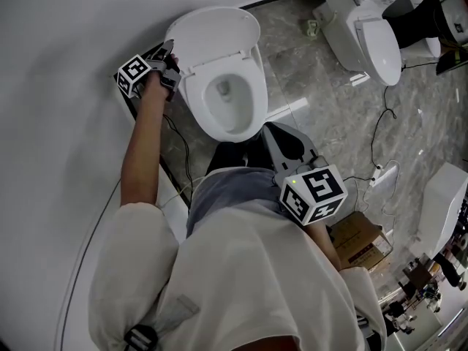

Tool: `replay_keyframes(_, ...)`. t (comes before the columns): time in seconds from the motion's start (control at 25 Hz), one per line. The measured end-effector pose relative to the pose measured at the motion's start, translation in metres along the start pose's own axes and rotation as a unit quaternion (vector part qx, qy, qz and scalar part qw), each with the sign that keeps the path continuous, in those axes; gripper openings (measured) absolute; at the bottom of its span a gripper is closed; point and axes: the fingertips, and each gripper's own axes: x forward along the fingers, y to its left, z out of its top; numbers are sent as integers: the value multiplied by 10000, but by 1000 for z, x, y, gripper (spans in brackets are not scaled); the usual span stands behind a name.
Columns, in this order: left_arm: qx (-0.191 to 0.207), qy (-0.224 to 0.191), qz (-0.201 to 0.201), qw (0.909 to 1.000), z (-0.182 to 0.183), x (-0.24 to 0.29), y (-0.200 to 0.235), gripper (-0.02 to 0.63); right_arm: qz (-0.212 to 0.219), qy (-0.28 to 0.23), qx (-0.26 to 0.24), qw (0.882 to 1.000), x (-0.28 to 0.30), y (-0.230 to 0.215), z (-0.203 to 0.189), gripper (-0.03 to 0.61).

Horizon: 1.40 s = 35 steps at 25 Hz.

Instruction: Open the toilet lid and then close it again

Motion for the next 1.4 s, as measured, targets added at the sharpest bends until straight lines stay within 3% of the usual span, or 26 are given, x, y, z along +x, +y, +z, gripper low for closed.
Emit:
replay_keyframes(0.2, 1192, 225, 234, 9923, 11, 3, -11, 25, -39, 24, 40, 10000, 2, -2, 1, 11)
replay_keyframes(0.32, 2289, 462, 392, 9716, 16, 6, -23, 26, -45, 25, 64, 10000, 4, -5, 1, 11)
replay_keyframes(0.4, 3113, 685, 543, 9463, 16, 7, -31, 26, -42, 19, 81, 10000, 5, -6, 1, 11)
replay_keyframes(0.48, 3952, 879, 718, 9115, 16, 8, -39, 26, -33, 4, 83, 10000, 5, -7, 2, 11)
replay_keyframes(0.56, 4744, 1028, 876, 8699, 15, 11, -47, 26, -23, -7, 80, 10000, 5, -8, 4, 11)
replay_keyframes(0.68, 5811, 1220, 987, 7986, 12, 18, -59, 38, -34, -2, 93, 10000, 3, -11, 6, 11)
replay_keyframes(0.76, 6342, 1456, 923, 7537, 4, 23, -63, 90, -58, 5, 119, 9999, 2, -14, 4, 11)
replay_keyframes(0.84, 6662, 1656, 840, 7223, -4, 28, -65, 112, -91, 8, 145, 9999, 0, -17, 2, 11)
replay_keyframes(0.92, 6838, 1713, 826, 7045, -7, 33, -68, 112, -125, -3, 165, 9998, -3, -21, 0, 11)
replay_keyframes(1.04, 7047, 1651, 849, 6848, -10, 39, -73, 112, -175, -27, 193, 9997, -7, -25, -3, 11)
replay_keyframes(1.2, 7386, 1622, 897, 6481, -14, 47, -82, 112, -223, -53, 221, 9995, -13, -28, -1, 11)
replay_keyframes(1.28, 7485, 1594, 917, 6371, -14, 53, -84, 110, -248, -52, 230, 9994, -15, -29, -3, 11)
replay_keyframes(1.4, 7552, 1620, 884, 6290, -16, 61, -83, 78, -293, -43, 254, 9992, -17, -30, -8, 10)
